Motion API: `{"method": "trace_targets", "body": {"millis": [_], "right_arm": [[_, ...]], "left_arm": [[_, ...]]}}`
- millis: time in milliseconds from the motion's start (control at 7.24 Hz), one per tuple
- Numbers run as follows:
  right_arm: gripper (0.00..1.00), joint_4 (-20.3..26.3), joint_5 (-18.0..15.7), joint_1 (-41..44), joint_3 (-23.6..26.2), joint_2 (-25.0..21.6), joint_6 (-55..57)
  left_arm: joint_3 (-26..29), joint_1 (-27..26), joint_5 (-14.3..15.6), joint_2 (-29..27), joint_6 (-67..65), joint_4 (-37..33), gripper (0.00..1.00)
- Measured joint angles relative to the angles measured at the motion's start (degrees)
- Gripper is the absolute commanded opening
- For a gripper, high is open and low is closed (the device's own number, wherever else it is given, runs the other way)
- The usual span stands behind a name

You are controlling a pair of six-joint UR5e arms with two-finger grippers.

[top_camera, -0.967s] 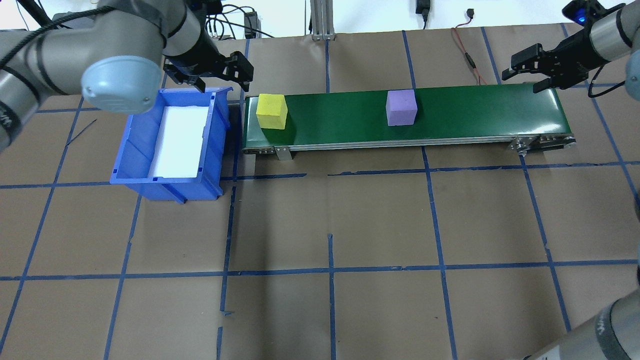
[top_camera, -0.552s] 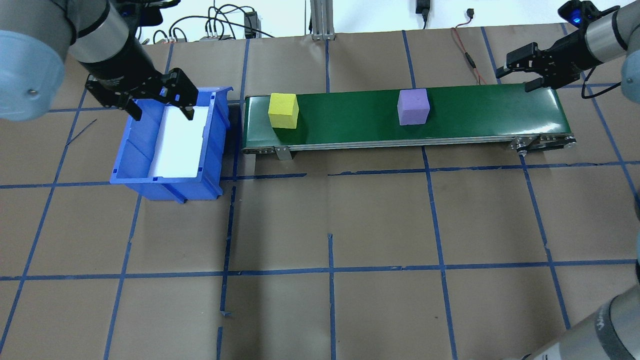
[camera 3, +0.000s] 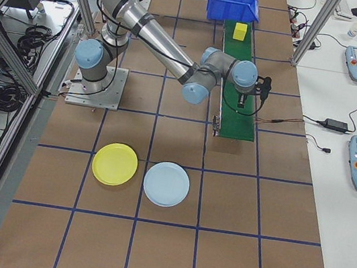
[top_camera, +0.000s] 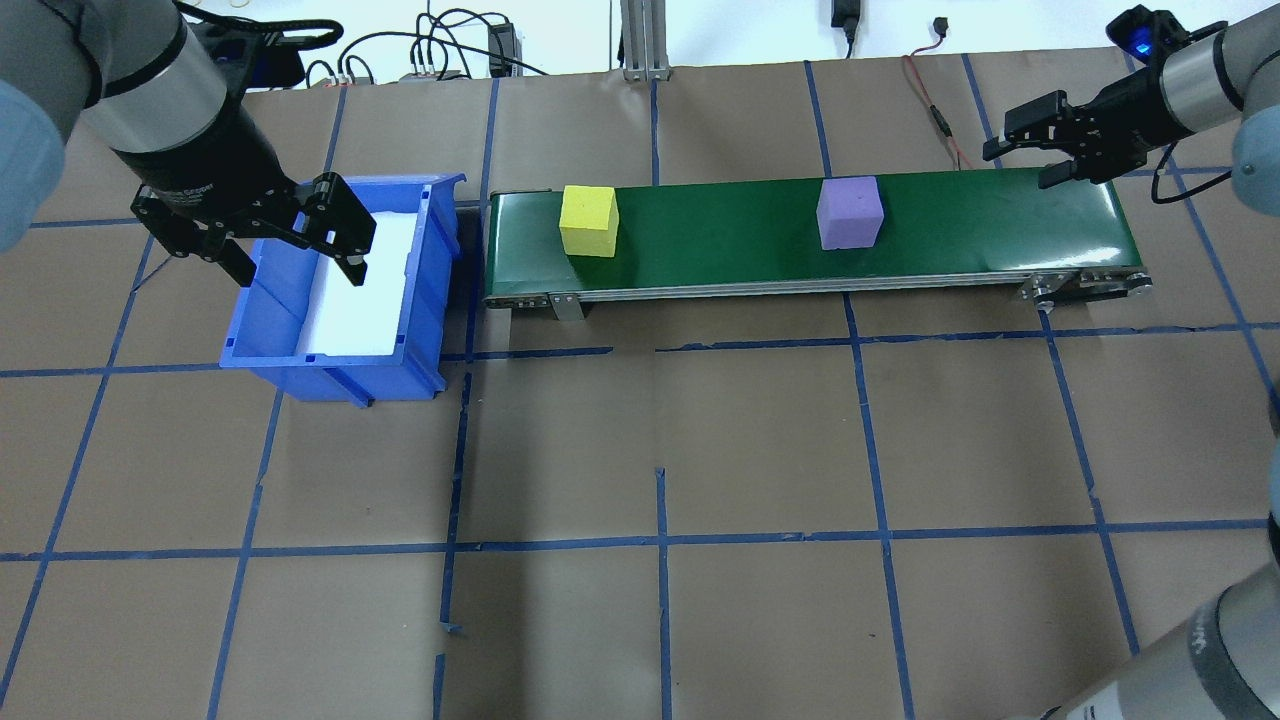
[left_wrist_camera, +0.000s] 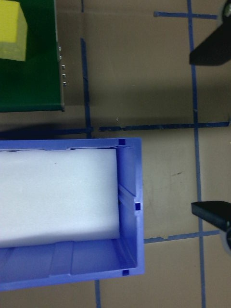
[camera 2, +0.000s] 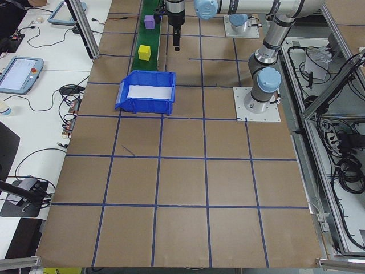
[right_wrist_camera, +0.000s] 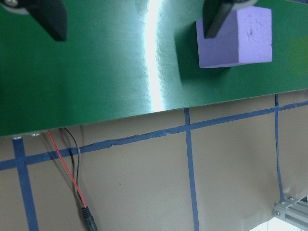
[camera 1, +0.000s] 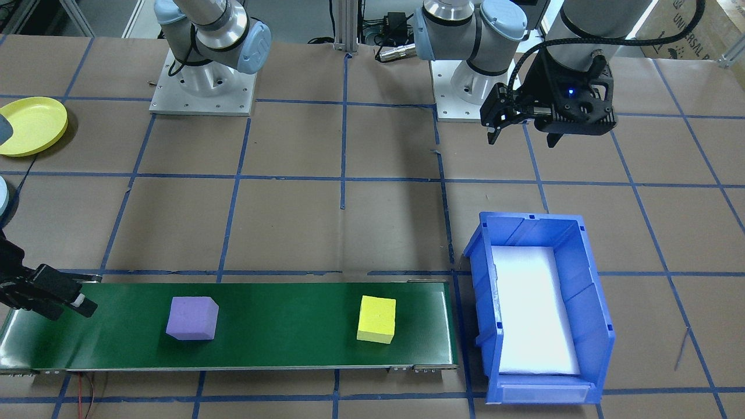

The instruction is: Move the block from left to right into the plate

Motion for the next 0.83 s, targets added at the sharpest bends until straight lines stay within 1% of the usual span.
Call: {"method": "trace_targets", "body": {"millis": [829], "right_arm": [[1.00,-0.09,0.04,0.56,0.47,0.50,0.04]], "left_arm": [[0.16,0.25,0.12,0.23,0.61,0.12,1.00]]}}
